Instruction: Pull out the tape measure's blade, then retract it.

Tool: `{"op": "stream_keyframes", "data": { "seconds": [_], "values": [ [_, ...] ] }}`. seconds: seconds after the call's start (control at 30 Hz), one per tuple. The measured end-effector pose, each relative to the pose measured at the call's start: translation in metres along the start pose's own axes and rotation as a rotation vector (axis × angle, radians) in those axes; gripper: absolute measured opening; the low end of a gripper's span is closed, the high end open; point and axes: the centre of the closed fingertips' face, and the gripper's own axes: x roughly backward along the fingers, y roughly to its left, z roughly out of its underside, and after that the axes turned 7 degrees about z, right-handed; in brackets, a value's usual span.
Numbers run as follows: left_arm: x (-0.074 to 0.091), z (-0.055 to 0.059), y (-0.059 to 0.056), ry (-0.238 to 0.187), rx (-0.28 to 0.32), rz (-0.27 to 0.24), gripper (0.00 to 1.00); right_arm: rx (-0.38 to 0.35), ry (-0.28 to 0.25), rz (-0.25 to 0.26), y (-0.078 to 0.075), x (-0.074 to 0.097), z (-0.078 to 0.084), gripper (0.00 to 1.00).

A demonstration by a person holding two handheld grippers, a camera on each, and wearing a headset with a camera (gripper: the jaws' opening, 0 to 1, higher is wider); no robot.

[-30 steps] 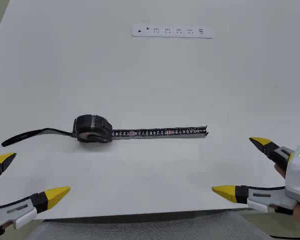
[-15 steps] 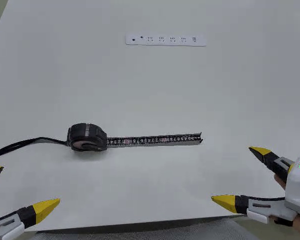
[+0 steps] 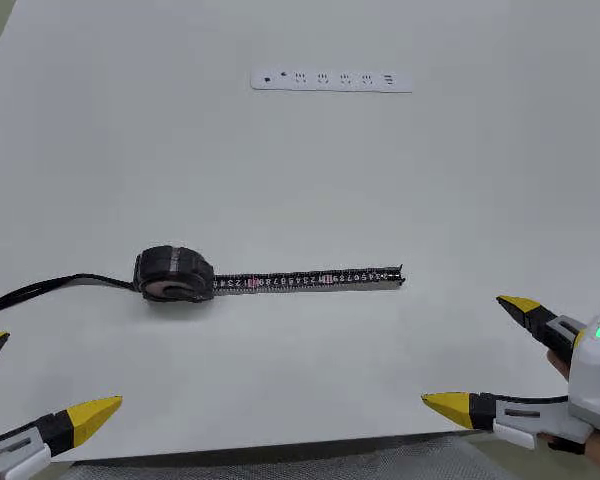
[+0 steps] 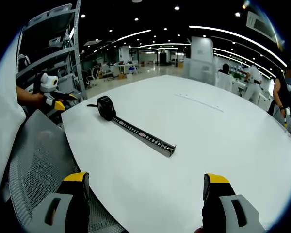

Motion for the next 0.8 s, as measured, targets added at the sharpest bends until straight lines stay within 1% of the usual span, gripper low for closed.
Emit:
{"op": "stream_keyframes", "data": {
  "seconds": [0.2,0.27,0.3,0.4,0.6,0.63,0.8],
  "values": [
    [-0.0006,-0.0012,-0.0008,-0.006,0.003,0.002,0.87,0.007,0.002,-0.004,0.0016,-0.0011,0.0013,0.99],
    [-0.0003,-0.0006,-0.0004,-0.006,0.001,-0.005,0.87,0.005,0.002,-0.003,0.0021,-0.0011,0.0014,0.99],
    [-0.0005,0.0003,-0.0015,-0.007,0.011,-0.004,0.87,0.008,0.004,-0.001,0.0019,-0.0010,0.0017,0.99],
    [-0.0015,0.0024,-0.0033,-0.008,0.014,-0.006,0.87,0.002,0.000,0.000,0.0017,-0.0012,0.0010,0.99],
    [-0.0023,-0.0030,-0.0052,-0.018,0.014,-0.006,0.87,0.010,-0.003,0.001,0.0030,-0.0019,-0.0008,0.99],
    [-0.0023,-0.0040,-0.0051,-0.022,0.021,-0.003,0.87,0.006,-0.007,-0.002,0.0035,-0.0023,-0.0015,0.99],
    [-0.0025,-0.0047,-0.0048,-0.023,0.017,-0.003,0.87,0.007,-0.009,-0.001,0.0037,-0.0027,-0.0018,0.99]
  ]
}}
